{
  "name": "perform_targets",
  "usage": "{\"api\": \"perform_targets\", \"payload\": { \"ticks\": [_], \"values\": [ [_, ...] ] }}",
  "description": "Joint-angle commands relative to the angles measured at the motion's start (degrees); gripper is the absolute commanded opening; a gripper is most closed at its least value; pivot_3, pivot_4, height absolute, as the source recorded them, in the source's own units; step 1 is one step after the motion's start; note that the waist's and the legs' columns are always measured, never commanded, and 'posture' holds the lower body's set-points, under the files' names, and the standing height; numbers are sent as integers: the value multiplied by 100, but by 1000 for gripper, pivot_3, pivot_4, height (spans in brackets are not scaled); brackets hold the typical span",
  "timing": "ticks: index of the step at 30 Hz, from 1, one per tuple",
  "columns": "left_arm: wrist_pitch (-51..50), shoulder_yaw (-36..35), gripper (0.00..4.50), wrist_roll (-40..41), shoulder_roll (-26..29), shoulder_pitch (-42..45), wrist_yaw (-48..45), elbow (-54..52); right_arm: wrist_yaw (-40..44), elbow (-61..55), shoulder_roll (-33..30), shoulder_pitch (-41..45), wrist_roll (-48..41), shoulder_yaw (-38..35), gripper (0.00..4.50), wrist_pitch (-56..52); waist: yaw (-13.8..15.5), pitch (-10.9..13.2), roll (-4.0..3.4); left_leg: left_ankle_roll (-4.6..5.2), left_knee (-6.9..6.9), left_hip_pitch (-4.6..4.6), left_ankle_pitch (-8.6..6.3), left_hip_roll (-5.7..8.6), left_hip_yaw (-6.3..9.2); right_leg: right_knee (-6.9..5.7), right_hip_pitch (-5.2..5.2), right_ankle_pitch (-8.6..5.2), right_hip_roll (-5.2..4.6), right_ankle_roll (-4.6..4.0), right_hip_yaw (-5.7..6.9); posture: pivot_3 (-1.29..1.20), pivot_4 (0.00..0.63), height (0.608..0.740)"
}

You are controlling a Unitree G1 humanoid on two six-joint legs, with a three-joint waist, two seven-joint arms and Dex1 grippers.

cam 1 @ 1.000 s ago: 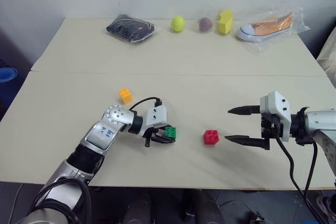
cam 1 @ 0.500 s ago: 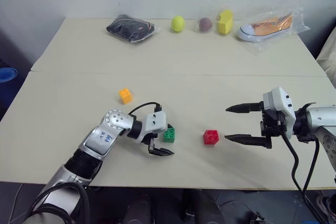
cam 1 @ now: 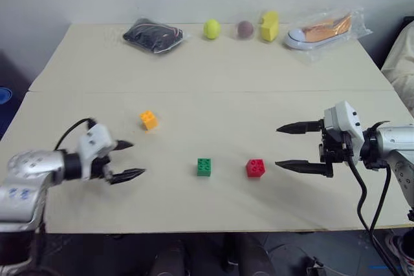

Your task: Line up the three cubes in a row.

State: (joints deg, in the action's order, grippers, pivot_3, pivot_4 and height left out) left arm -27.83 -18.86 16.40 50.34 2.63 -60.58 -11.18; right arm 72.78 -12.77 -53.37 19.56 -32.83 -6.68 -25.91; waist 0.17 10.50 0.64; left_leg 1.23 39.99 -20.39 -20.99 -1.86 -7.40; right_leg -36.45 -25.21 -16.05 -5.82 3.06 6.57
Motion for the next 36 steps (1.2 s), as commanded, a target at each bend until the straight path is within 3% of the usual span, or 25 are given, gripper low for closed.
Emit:
{"api": "perform_targets", "payload": {
  "ticks": [1, 7, 13, 18, 25, 28, 36],
  "values": [
    [500, -595, 4460, 49, 188, -52, 41, 496, -39, -15, 72, 212, -33, -24, 4500, 86, 39, 0, 0, 1, 0, 0, -1, 3, 2, -1, 0, 0, -5, 0, 1, 0, 150, 740],
    [1041, 173, 4460, -119, 368, 1401, -269, 1950, 20, 25, 121, 451, -96, 40, 4500, -44, 117, 0, 0, 4, 0, -7, -6, 11, 10, 0, 0, 0, -19, 0, 16, 0, 150, 740],
    [1618, 1375, 4460, -667, 31, 3290, -708, 3891, -112, -144, 154, 367, -86, 15, 4500, -39, 106, 0, 1, 7, 5, -18, -4, 14, -6, -25, -5, 4, 14, 6, 34, 0, 150, 740],
    [2054, 1980, 4460, -1161, -790, 4741, -542, 5725, -309, -407, 125, 8, -88, -119, 4500, -69, 115, 1, 5, 13, 10, -22, -1, 15, -30, -33, -17, 8, 39, 14, 54, 0, 150, 740],
    [2558, 2225, 4460, -1584, -1349, 5559, -146, 6962, -539, -590, 140, -186, -121, -222, 4500, -142, 71, 4, 10, 17, 9, -22, 0, 15, -32, -32, -19, 11, 35, 19, 47, 0, 150, 740],
    [2677, 2287, 3868, -1693, -1379, 5672, -187, 7202, -593, -637, 149, -212, -139, -226, 4500, -160, 41, 5, 11, 17, 9, -21, 0, 13, -31, -32, -20, 11, 31, 19, 48, 0, 150, 740],
    [2850, 2286, 1519, -1708, -1339, 5611, -557, 7230, -709, -522, 253, -178, -40, -106, 4500, -79, 41, 7, 16, 17, 10, -22, 0, 14, -29, -32, -20, 11, 29, 19, 49, 0, 150, 740]
  ]
}}
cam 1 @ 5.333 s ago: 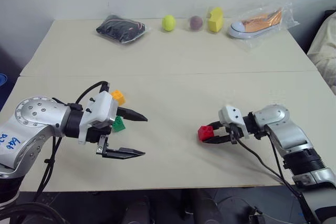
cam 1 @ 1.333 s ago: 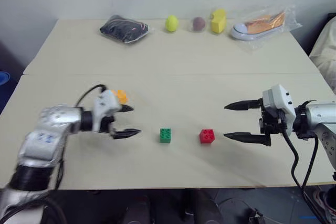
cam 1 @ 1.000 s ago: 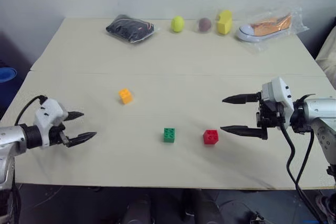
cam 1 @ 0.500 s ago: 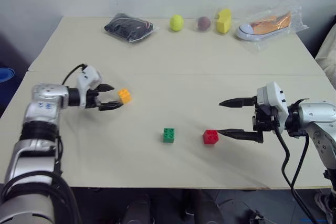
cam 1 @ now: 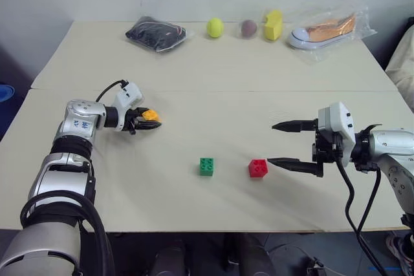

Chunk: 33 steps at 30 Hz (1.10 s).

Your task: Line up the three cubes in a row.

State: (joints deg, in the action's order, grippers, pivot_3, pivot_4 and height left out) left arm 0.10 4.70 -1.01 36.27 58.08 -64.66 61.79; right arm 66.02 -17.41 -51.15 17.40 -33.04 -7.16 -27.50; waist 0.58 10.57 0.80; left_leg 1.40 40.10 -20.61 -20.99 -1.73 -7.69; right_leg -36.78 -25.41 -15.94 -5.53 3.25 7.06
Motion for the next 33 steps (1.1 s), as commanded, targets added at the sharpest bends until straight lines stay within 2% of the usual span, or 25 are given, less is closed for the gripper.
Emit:
{"api": "perform_targets", "payload": {
  "ticks": [1, 3, 5, 9, 13, 17, 30, 32, 33],
  "values": [
    [76, -50, 1523, 15, 89, 50, -203, -113, -30, -70, 34, 38, -24, -51, 4500, 77, 0, 0, 0, 0, 0, 0, 0, 1, 0, -1, 0, 0, 0, 0, 0, 0, 150, 740],
    [199, -22, 1523, 25, 175, -29, -449, -302, 34, -96, -6, 13, -5, -30, 4500, 107, 3, 0, 0, 0, 1, 0, 0, 1, 0, 0, 0, 0, 1, 0, 1, 0, 150, 740],
    [168, -32, 1523, 230, 321, -214, -1109, -801, 245, -147, -130, -94, 16, -13, 4500, 180, -1, 1, 1, 0, 1, 0, 0, 1, 0, 0, 0, 0, 1, 0, 0, 0, 150, 740],
    [-72, 30, 1523, 590, 708, -926, -2060, -2423, 675, -280, -383, -375, -25, -89, 4500, 286, -32, 1, 1, 0, -1, -1, 0, -2, 1, 2, 0, 0, 1, 0, 0, 0, 150, 740],
    [-198, 137, 1523, 691, 1070, -1579, -2441, -3611, 805, -254, -515, -486, -6, -189, 4500, 331, -57, 0, 0, 0, 2, -1, 0, -2, 2, 0, 0, 0, -7, 0, -6, 0, 150, 740],
    [-173, 214, 1523, 673, 1260, -2046, -2413, -4192, 778, -235, -535, -562, -17, -263, 4500, 352, -60, 0, 0, -1, 5, 2, 0, -5, 4, -2, 2, 0, -14, 0, -44, 0, 150, 740],
    [-384, 220, 1523, 823, 1018, -2694, -1864, -4634, 601, -221, -497, -586, 9, -185, 4500, 385, -46, 0, 0, 1, 5, 1, -1, -4, 6, 0, 2, -1, -17, -1, -58, 0, 150, 740],
    [-414, 206, 2240, 878, 1026, -2709, -1866, -4628, 623, -212, -513, -595, 21, -176, 4500, 401, -40, 0, 0, 1, 5, 1, -1, -3, 6, -1, 2, -1, -17, -1, -58, 0, 150, 740],
    [-421, 204, 2456, 899, 1036, -2718, -1877, -4630, 630, -208, -517, -597, 27, -174, 4500, 408, -41, 0, 0, 1, 5, 1, -1, -3, 6, 0, 2, -1, -17, -1, -58, 0, 150, 740]
  ]
}}
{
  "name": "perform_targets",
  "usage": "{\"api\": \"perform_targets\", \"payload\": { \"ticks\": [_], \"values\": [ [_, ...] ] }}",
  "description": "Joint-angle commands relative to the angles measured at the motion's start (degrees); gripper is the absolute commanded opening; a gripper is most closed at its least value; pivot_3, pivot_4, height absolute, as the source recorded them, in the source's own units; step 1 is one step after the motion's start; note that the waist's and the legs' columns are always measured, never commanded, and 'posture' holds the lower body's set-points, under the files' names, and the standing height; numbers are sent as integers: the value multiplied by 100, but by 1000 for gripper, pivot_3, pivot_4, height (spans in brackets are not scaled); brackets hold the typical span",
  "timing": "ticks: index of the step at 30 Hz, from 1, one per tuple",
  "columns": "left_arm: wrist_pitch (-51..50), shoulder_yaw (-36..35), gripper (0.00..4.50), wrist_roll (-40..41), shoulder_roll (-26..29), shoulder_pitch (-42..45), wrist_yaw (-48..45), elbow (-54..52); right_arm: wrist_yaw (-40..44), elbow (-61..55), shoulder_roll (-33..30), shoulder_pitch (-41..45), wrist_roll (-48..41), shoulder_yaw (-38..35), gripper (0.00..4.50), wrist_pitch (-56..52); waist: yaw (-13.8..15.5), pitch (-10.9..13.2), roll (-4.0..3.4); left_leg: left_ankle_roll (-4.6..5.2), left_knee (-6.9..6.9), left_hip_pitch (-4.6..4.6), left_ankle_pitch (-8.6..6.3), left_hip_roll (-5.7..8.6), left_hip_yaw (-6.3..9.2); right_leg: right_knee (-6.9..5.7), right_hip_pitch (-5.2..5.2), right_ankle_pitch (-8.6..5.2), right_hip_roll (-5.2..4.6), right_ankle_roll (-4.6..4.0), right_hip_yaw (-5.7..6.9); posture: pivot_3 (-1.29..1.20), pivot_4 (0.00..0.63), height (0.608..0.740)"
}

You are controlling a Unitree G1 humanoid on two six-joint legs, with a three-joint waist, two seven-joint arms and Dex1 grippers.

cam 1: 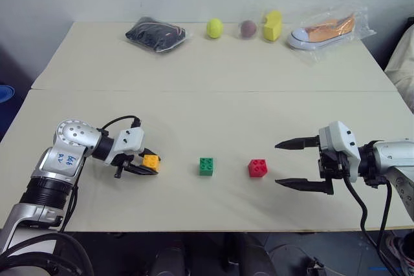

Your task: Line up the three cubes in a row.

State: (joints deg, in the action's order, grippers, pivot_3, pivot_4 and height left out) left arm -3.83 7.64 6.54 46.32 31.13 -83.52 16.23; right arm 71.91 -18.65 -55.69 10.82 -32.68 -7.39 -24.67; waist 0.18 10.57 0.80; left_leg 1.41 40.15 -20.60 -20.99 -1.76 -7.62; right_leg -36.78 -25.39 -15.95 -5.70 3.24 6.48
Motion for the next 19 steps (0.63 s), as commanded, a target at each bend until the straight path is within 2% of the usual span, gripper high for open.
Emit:
{"api": "perform_targets", "payload": {
  "ticks": [1, 7, 9, 11, 13, 16, 19],
  "values": [
    [-56, -132, 2739, 192, 82, -67, -21, -122, 58, -52, -70, 64, 2, -151, 4500, 138, -4, 0, 0, 0, 0, 0, 0, 0, 0, 0, 0, 0, 0, 0, 0, 0, 150, 740],
    [-483, -609, 4478, 582, 615, -313, -105, -567, 248, 253, -214, 146, 52, -215, 4500, 225, -32, 0, 0, -1, -3, 0, 0, -5, -1, 1, -1, 0, 1, 0, -2, 0, 150, 740],
    [-671, -831, 4478, 756, 878, -466, -149, -787, 375, 415, -314, 149, 76, -275, 4500, 273, -28, 0, 0, -2, -3, 0, 0, -6, 0, 4, -1, -1, 1, -1, -1, 0, 150, 740],
    [-1217, -1644, 4478, 1170, 1581, -1014, -416, -1260, 859, 820, -671, 34, 85, -502, 4500, 383, -52, 0, 0, -2, -6, 1, -1, -6, 0, 12, -1, -1, 0, -2, -2, 0, 150, 740],
    [-1635, -2337, 4478, 1498, 2023, -1563, -531, -1613, 1228, 1131, -938, -67, 86, -652, 4500, 498, -74, 2, 0, -4, -12, -1, -7, -13, -5, 13, -7, -2, 4, -3, -8, 0, 150, 740],
    [-2053, -3088, 4478, 1707, 2390, -2289, -504, -1871, 1455, 1515, -1150, -66, 209, -642, 4500, 660, -44, 2, -1, -3, -8, 5, -10, -14, -5, 37, -1, -3, 2, -4, -6, 0, 150, 740],
    [-2028, -3667, 4478, 1740, 2522, -2914, -599, -2052, 1627, 1859, -1188, 105, 302, -555, 4500, 770, -24, 2, -5, -1, -8, 23, -11, -9, -6, 38, 15, -4, -6, -5, -11, 0, 150, 740]
  ]
}}
